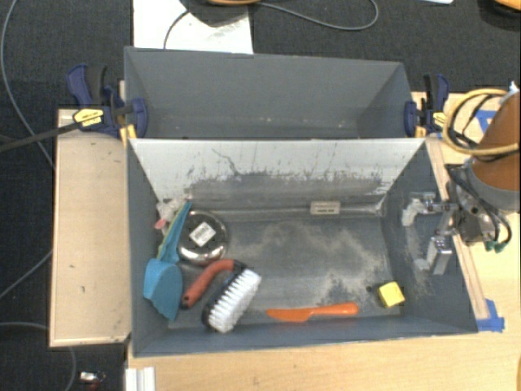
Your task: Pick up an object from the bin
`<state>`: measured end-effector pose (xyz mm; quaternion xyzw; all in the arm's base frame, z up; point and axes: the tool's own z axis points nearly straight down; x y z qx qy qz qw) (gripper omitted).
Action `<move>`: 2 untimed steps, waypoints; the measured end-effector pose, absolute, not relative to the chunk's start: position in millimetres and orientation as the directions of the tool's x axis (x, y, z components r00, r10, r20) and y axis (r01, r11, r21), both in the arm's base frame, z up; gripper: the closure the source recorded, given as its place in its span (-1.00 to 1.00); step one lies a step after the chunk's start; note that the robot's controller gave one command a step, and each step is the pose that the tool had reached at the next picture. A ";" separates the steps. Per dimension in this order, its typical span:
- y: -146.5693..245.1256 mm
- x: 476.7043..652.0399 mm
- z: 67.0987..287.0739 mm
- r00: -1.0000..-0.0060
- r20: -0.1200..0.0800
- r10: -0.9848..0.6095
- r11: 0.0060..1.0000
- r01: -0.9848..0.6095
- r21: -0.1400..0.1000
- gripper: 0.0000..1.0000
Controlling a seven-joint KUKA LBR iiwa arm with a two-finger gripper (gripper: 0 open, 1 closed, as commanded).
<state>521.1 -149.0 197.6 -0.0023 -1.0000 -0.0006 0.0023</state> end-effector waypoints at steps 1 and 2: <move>-148.2 522.7 202.3 -1.000 -0.003 -0.002 1.000 -0.002 -0.001 -1.00; -149.5 506.3 136.8 -0.987 -0.005 -0.162 0.987 -0.162 -0.002 -1.00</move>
Offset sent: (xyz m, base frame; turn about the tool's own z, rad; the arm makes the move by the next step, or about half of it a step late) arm -0.0326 -0.0020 -0.1276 -0.3280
